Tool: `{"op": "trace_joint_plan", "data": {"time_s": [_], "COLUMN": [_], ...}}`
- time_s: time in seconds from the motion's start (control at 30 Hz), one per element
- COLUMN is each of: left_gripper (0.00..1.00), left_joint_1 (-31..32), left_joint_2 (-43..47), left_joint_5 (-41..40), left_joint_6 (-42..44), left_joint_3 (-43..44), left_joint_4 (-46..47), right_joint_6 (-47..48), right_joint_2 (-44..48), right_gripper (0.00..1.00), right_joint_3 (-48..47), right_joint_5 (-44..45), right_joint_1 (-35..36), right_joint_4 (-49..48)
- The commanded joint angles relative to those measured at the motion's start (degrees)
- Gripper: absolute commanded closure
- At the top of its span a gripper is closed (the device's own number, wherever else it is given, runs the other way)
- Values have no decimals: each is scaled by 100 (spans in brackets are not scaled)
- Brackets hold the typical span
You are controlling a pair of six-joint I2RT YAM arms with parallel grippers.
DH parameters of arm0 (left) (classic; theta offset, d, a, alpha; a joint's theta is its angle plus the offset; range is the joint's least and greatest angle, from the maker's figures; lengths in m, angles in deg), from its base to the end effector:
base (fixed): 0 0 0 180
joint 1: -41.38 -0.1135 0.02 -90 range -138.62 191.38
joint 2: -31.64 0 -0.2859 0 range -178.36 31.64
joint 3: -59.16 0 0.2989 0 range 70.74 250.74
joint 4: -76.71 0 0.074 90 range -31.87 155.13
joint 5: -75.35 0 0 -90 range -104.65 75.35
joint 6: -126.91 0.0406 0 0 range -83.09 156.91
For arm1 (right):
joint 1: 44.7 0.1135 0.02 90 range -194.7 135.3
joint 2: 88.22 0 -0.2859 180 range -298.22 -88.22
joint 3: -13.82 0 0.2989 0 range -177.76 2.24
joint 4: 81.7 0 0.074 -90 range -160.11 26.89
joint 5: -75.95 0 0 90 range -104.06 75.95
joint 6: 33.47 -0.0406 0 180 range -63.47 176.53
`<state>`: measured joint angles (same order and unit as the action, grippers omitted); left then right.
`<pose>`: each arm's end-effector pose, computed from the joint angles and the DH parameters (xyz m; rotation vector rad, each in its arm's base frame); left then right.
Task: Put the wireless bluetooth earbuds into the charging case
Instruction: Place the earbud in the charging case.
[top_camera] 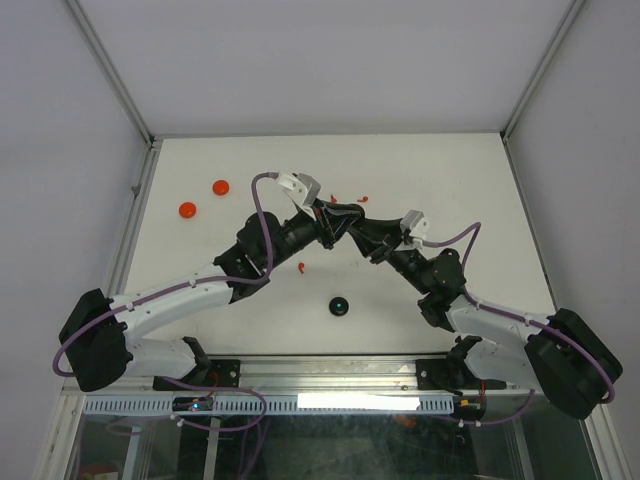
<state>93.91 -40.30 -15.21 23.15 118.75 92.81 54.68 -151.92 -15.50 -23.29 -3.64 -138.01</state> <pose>0.2058 -0.2678 0.3289 0.5155 1.4897 -0.9138 0.1811 0.1664 0.2436 -0.5460 1.0986 0.7513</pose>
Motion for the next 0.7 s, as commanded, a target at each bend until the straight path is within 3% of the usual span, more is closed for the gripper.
{"op": "trace_joint_plan", "data": {"time_s": [0.0,0.67], "left_gripper": [89,89], "left_joint_1": [46,214], "left_joint_2": [165,449], "left_joint_5": [-293,-867], "left_joint_6": [221,176], "left_joint_3": [-77,-233], "left_joint_4": [288,-87], "right_joint_6": [10,-8], "right_joint_2": [141,104], "right_gripper": [100,100], "right_joint_3": [-169,-177], "right_joint_5": [115,132], "right_joint_1": [34,36], "right_joint_4": [-496,-518]}}
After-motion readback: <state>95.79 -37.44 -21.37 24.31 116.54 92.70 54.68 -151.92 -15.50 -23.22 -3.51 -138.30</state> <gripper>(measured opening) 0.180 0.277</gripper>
